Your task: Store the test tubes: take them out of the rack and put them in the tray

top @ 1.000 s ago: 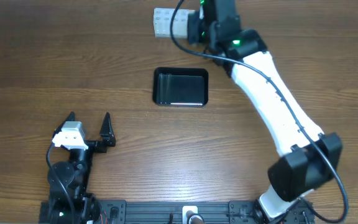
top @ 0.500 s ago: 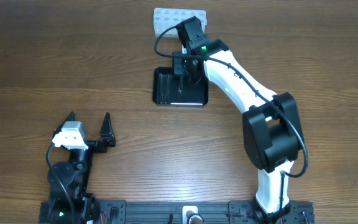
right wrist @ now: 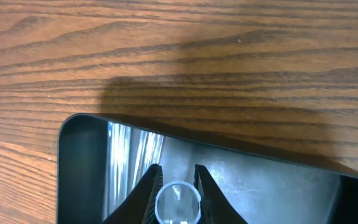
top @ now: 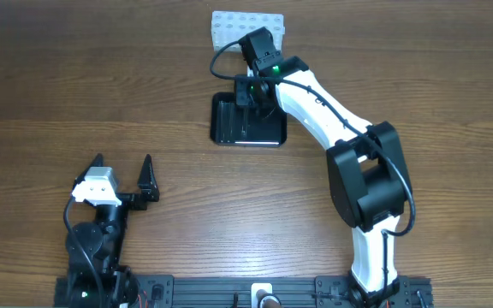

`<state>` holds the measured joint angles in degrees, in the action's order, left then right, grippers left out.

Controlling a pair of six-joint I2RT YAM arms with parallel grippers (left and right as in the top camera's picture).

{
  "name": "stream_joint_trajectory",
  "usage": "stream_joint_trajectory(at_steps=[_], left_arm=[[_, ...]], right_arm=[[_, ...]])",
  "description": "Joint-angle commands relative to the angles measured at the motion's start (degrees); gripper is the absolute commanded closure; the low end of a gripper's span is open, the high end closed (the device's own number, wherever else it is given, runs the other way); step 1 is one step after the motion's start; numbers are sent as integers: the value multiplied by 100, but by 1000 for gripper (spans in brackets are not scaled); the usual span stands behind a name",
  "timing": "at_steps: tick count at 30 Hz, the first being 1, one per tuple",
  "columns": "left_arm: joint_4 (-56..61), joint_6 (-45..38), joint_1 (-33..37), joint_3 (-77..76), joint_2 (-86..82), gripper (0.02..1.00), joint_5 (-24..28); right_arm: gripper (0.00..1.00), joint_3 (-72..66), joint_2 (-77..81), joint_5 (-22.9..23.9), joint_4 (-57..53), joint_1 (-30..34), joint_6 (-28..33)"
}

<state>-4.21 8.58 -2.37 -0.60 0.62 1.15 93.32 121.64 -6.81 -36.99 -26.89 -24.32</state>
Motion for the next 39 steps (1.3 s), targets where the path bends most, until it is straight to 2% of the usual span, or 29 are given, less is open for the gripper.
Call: stream_joint_trajectory(at_steps=[1,8,16,21,29,30,31,32,35,39], left_arm=[[-15,-4,42,26,-24,18,76],[-15,-4,42,26,-24,18,76],[-15,-4,42,26,-24,18,76],[-15,-4,42,26,-24,20,76],[-15,-4,42,26,-24,20,76],[-15,-4,42,26,-24,18,76],[-15,-4,42,26,-24,18,76],[-15,-4,42,26,-24,20,76],[-15,-4,42,26,-24,18,76],[-15,-4,42,26,-24,18,76]], right_arm=[[816,-33,267,46,-55,-28,-11],[750,-33,275,42,-205,-20,-9],[448,-33,-372,46,-160,-33,118],[393,-33,-1235,109,-234,-70,422],[354,-46,-1576,876,-540,-249,426],[312,-57,-1580,1067,-522,-280,428],[222,-57,-1613,1263,-494,-315,461],[9,-59,-1709,1532,-396,-350,579],[7,-79,-2013,1873,-221,-348,774],[7,-313,-2931,1902,136,-70,1226]])
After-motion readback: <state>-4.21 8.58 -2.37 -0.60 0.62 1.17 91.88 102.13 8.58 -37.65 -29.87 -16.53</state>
